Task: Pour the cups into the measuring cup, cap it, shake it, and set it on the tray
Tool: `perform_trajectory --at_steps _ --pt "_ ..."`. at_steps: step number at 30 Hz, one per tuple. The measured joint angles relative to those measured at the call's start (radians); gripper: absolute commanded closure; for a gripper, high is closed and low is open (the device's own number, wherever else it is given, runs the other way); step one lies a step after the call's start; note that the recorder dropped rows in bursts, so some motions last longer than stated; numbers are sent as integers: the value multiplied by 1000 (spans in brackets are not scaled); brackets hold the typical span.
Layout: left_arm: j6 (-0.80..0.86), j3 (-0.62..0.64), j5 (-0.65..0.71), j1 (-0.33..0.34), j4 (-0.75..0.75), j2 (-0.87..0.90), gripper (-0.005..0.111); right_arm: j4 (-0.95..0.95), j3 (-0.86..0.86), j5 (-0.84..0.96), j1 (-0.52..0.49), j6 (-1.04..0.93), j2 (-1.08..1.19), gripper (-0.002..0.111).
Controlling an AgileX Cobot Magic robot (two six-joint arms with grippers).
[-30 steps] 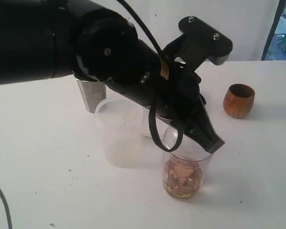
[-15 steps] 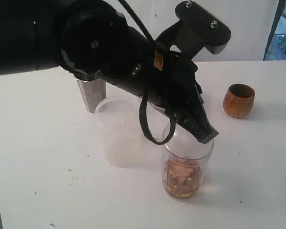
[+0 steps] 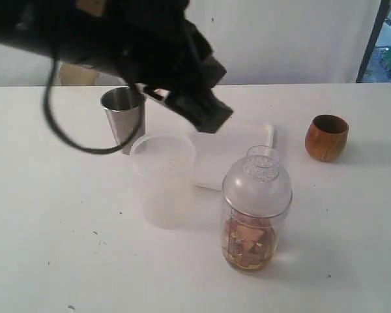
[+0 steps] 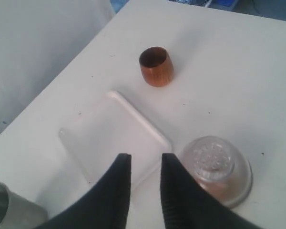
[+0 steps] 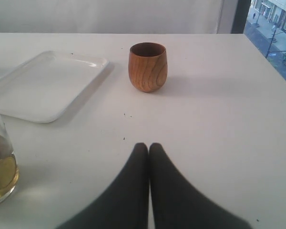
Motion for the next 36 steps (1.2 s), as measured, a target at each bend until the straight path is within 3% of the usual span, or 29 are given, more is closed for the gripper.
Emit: perform_trajectory --at_steps 4,11,16,25,36 --pt "-50 165 -79 0 20 -151 86 0 0 0 0 0 0 108" --pt "-100 493 -349 0 44 -417 86 0 0 0 0 0 0 108" --pt "-107 644 -420 0 46 -571 86 0 0 0 0 0 0 108" --pt "-123 693 -300 0 44 -674 86 0 0 0 0 0 0 108" --pt "-123 693 -290 0 44 -674 86 0 0 0 0 0 0 108"
